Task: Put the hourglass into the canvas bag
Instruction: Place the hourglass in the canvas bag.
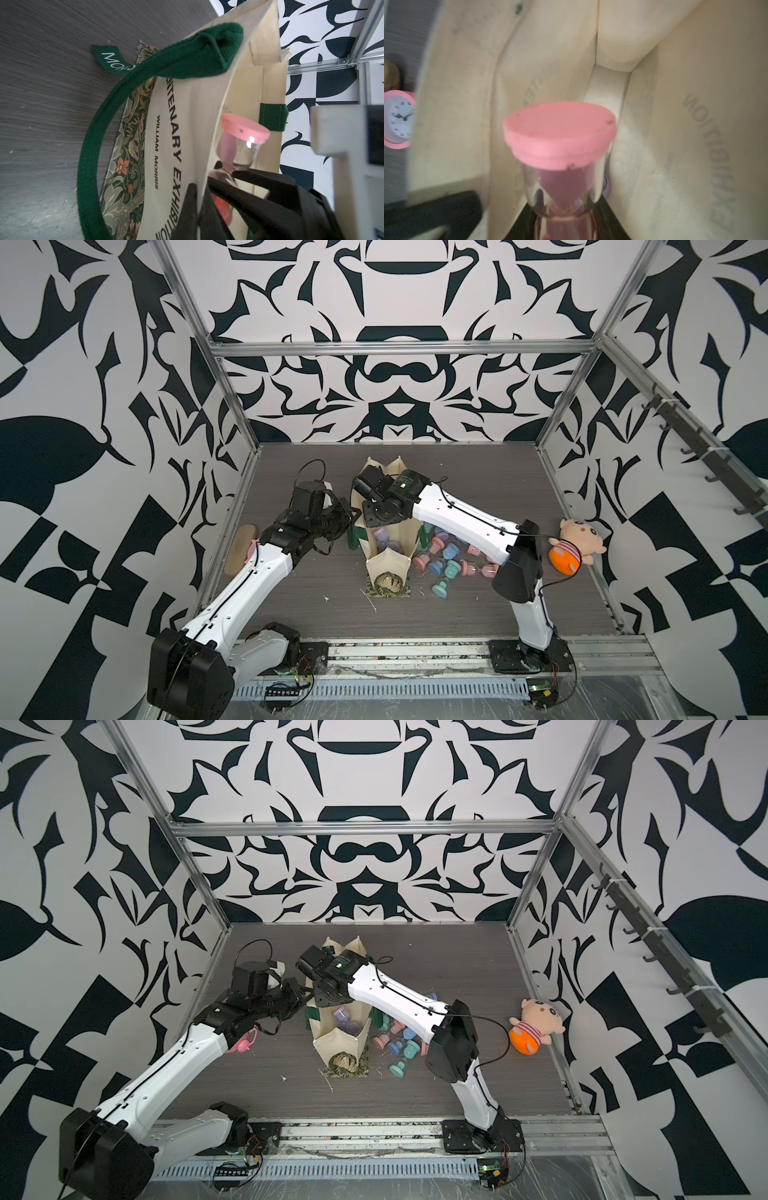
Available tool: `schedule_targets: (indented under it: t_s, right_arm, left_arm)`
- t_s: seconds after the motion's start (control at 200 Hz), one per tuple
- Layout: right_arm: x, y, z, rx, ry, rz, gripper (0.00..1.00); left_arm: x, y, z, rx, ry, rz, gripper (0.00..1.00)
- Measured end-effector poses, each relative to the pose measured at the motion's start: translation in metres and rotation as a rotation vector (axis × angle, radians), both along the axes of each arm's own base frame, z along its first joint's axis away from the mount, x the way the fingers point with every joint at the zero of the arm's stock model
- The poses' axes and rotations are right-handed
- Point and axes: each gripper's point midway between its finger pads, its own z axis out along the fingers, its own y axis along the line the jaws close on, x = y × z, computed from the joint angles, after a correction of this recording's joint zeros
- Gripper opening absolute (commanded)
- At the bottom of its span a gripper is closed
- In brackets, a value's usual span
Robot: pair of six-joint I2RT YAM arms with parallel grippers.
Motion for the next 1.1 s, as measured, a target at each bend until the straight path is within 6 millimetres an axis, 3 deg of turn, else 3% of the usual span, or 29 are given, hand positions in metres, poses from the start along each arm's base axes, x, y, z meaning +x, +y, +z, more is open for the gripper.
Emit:
schedule_targets:
  t_s: [0.145,0.305,0.375,0.565,0.675,0.82,1.1]
  right_arm:
    - [-0.004,-0.002,-0.018,0.001,0.072,-0.023,0.0]
    - [-0.011,-0.009,-0.037,-0.014,0.138,-0.048,0.33]
    - [-0.013,-0.011,-0.042,-0.02,0.154,-0.053,0.43]
    - [-0.013,-0.008,-0.042,-0.002,0.157,-0.067,0.64]
    - [-0.012,-0.007,-0.038,0.004,0.148,-0.057,0.69]
    - [-0.008,-0.004,-0.014,0.039,0.099,-0.037,0.69]
    - [-0.014,-0.008,0.079,0.151,-0.102,0.037,0.7]
  left_arm:
    - [0.0,0.0,0.0,0.0,0.0,0.0,0.01]
    - [0.0,0.0,0.0,0.0,0.0,0.0,0.01]
    - [0.0,0.0,0.0,0.0,0.001,0.0,0.02]
    - [0.0,0.0,-0.001,0.001,0.001,0.0,0.03]
    - [0.0,0.0,-0.001,0.0,0.001,0.0,0.05]
    - [0.001,0.0,-0.002,0.001,0.004,-0.001,0.07]
    - [0.001,-0.001,-0.002,0.0,0.002,-0.005,0.12]
